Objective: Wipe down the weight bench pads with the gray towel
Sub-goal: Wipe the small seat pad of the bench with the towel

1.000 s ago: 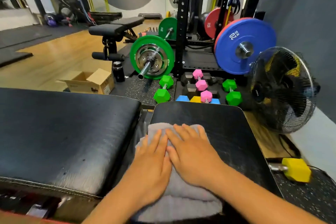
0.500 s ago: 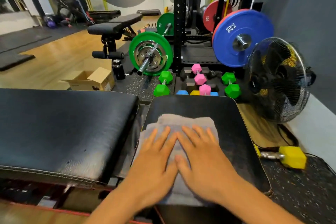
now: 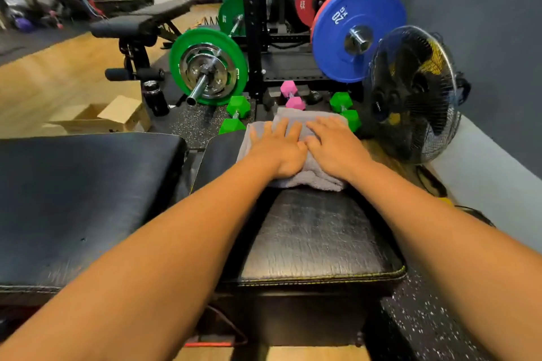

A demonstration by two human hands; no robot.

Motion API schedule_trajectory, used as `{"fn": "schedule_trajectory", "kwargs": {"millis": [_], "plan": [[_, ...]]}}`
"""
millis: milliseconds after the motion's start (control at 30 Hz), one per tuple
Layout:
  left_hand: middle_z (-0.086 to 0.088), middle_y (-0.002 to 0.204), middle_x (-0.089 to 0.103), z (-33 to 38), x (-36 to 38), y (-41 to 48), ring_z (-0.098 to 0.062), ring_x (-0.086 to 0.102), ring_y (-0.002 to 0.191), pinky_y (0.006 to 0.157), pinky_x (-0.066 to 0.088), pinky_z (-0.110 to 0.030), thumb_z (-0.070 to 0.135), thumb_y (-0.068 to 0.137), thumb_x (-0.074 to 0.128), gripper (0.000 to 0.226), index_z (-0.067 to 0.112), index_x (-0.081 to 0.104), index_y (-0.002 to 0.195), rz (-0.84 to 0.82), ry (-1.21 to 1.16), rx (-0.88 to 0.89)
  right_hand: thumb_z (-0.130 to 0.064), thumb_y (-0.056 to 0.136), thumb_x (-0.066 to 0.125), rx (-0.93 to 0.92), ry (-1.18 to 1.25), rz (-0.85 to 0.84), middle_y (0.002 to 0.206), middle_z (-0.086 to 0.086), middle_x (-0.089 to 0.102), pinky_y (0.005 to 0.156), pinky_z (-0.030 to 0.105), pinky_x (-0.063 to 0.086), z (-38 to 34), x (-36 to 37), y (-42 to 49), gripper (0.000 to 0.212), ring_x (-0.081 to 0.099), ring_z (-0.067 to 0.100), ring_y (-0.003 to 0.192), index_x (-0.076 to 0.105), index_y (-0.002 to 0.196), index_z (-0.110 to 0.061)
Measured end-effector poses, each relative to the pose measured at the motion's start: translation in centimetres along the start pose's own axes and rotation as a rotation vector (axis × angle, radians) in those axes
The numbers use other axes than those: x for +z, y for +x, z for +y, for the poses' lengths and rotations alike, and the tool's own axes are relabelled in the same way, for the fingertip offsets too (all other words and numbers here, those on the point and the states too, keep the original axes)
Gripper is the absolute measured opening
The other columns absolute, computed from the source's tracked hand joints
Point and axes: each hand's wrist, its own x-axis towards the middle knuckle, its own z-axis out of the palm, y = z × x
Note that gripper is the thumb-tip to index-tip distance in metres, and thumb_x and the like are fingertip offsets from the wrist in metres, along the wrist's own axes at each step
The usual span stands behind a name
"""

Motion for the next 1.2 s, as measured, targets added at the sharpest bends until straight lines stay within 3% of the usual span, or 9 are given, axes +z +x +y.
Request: {"fn": "schedule_trajectory", "kwargs": {"millis": [133, 267, 433, 567, 700, 800, 900, 1000, 1200], "plan": [[-0.008, 0.161, 0.003, 0.9, 1.7, -11.8, -0.033, 0.003, 0.147, 0.116, 0.008, -0.053, 0.055, 0.088, 0.004, 0.072, 0.022, 0.011, 0.152, 0.059, -0.019, 0.175, -0.044, 0.087, 0.029, -0.064, 0.054, -0.058, 0.154, 0.008, 0.030, 0.119, 0.035, 0.011, -2.0, -1.9, -11.9, 0.062, 0.018, 0.025, 0.144, 0.042, 0.142, -0.017], [-0.011, 0.154, 0.031, 3.6, 3.2, -21.6, -0.043, 0.028, 0.138, 0.105, 0.017, -0.052, 0.054, 0.081, 0.036, 0.072, 0.021, 0.035, 0.146, 0.109, -0.049, 0.280, -0.046, 0.089, 0.034, -0.121, 0.073, -0.051, 0.154, -0.001, 0.030, 0.115, 0.035, 0.014, -2.8, -3.6, -22.3, 0.061, 0.014, 0.020, 0.146, 0.041, 0.143, -0.020], [-0.009, 0.161, -0.002, 3.7, 2.3, -12.0, -0.037, -0.008, 0.146, 0.116, -0.004, -0.054, 0.051, 0.088, 0.001, 0.070, 0.024, 0.005, 0.152, 0.106, -0.097, 0.206, -0.032, 0.090, 0.032, -0.083, 0.089, -0.085, 0.144, 0.020, 0.043, 0.116, 0.034, 0.013, -0.1, -3.0, -12.3, 0.057, 0.030, 0.035, 0.140, 0.048, 0.137, -0.003], [-0.017, 0.156, 0.015, 2.3, 1.5, -0.5, -0.045, 0.013, 0.140, 0.109, 0.015, -0.062, 0.042, 0.098, 0.021, 0.055, 0.016, 0.022, 0.147, 0.114, -0.113, 0.149, -0.016, 0.095, 0.045, 0.057, -0.050, -0.003, 0.148, 0.027, 0.030, 0.113, 0.040, 0.020, 2.7, -1.7, -1.5, 0.049, 0.026, 0.040, 0.138, 0.039, 0.143, -0.008], [-0.020, 0.128, 0.047, 1.8, 0.9, -0.5, -0.039, 0.042, 0.117, 0.097, 0.033, -0.051, 0.037, 0.088, 0.024, 0.050, 0.003, 0.046, 0.117, 0.235, -0.222, 0.136, -0.026, 0.093, 0.042, 0.080, -0.037, 0.034, 0.122, 0.019, 0.059, 0.085, 0.037, 0.038, 0.7, -1.4, -0.8, 0.034, 0.051, 0.035, 0.113, 0.061, 0.113, -0.007], [-0.017, 0.122, 0.055, 1.0, 1.5, -6.2, -0.034, 0.046, 0.114, 0.099, 0.033, -0.045, 0.035, 0.086, 0.024, 0.047, 0.005, 0.052, 0.110, 0.224, -0.276, 0.248, -0.043, 0.093, 0.037, 0.085, 0.019, -0.043, 0.137, 0.014, 0.053, 0.107, 0.039, 0.031, -0.8, -1.7, -6.1, 0.046, 0.043, 0.030, 0.129, 0.060, 0.123, -0.015], [-0.007, 0.153, 0.033, -0.3, 2.2, -14.7, -0.025, 0.024, 0.142, 0.115, 0.020, -0.042, 0.045, 0.091, 0.015, 0.062, 0.017, 0.039, 0.141, 0.236, -0.276, 0.304, -0.056, 0.084, 0.028, -0.021, 0.015, -0.063, 0.148, 0.010, 0.042, 0.117, 0.045, 0.021, -4.6, -2.5, -13.5, 0.068, 0.031, 0.029, 0.140, 0.051, 0.135, -0.018], [0.015, 0.156, -0.017, -1.7, 2.6, -19.9, -0.006, -0.019, 0.144, 0.119, -0.010, -0.033, 0.056, 0.084, -0.001, 0.071, 0.031, -0.004, 0.150, 0.139, -0.268, 0.224, -0.053, 0.087, 0.028, -0.087, -0.008, -0.087, 0.153, 0.007, 0.035, 0.117, 0.052, 0.019, -7.5, -2.5, -17.4, 0.064, 0.024, 0.028, 0.144, 0.043, 0.142, -0.024], [-0.003, 0.162, 0.001, -5.9, 2.2, -9.8, -0.021, -0.001, 0.148, 0.118, 0.001, -0.049, 0.046, 0.092, 0.013, 0.068, 0.016, 0.008, 0.153, 0.189, -0.247, 0.089, -0.059, 0.080, 0.006, -0.105, -0.122, -0.217, 0.162, 0.004, 0.007, 0.119, 0.047, 0.002, -6.9, 0.5, -5.1, 0.073, 0.002, 0.028, 0.148, 0.007, 0.151, -0.040]]}}
